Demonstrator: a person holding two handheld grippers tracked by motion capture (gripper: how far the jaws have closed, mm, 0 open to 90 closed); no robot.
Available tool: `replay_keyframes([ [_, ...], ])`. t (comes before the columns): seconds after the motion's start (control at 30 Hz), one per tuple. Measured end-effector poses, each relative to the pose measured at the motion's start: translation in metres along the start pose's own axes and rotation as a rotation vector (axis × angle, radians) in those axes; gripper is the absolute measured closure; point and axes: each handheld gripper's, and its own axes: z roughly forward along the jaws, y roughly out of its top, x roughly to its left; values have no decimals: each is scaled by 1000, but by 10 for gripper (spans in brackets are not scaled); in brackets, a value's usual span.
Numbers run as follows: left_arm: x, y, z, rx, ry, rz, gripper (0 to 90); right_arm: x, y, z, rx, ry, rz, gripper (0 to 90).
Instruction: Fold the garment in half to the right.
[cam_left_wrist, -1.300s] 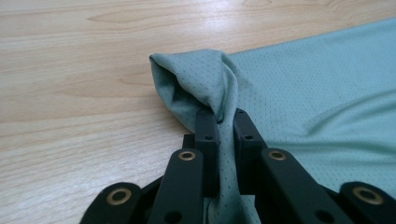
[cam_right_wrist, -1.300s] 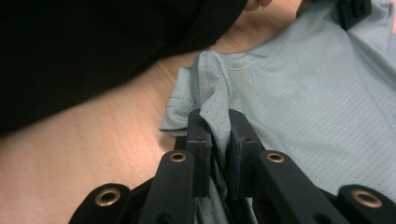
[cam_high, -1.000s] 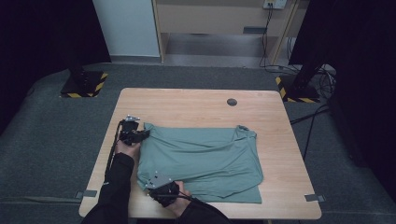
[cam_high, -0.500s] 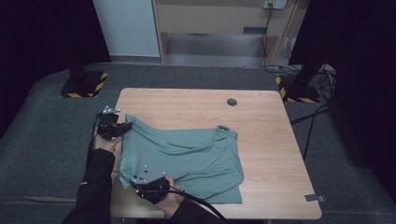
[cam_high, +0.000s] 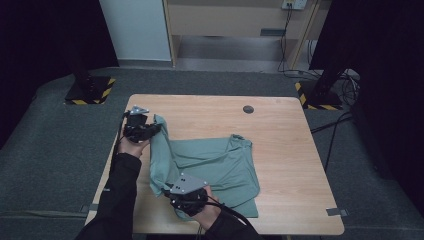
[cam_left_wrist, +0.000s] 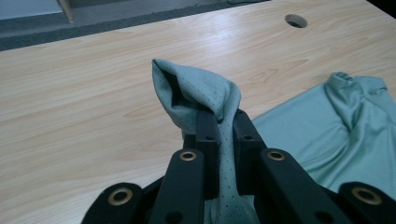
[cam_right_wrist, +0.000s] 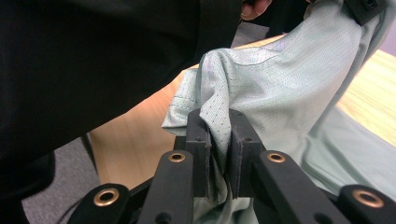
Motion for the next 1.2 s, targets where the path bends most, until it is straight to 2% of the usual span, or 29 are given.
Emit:
replay_keyframes([
  [0.2, -21, 7, 21, 19, -28, 22, 837, -11, -10, -16, 23, -31, -1, 809],
  [0.4, -42, 9, 46, 62, -35, 54, 837, -25, -23, -28, 39, -46, 39, 809],
  [0.67, -62, 11, 70, 100, -50, 84, 836, -37, -41, -38, 74, -69, 70, 809],
  [0.93, -88, 16, 90, 136, -54, 146, 836, -44, -56, -47, 94, -86, 103, 809],
  [1.2, -109, 17, 109, 159, -75, 171, 836, -49, -69, -55, 107, -112, 132, 808],
])
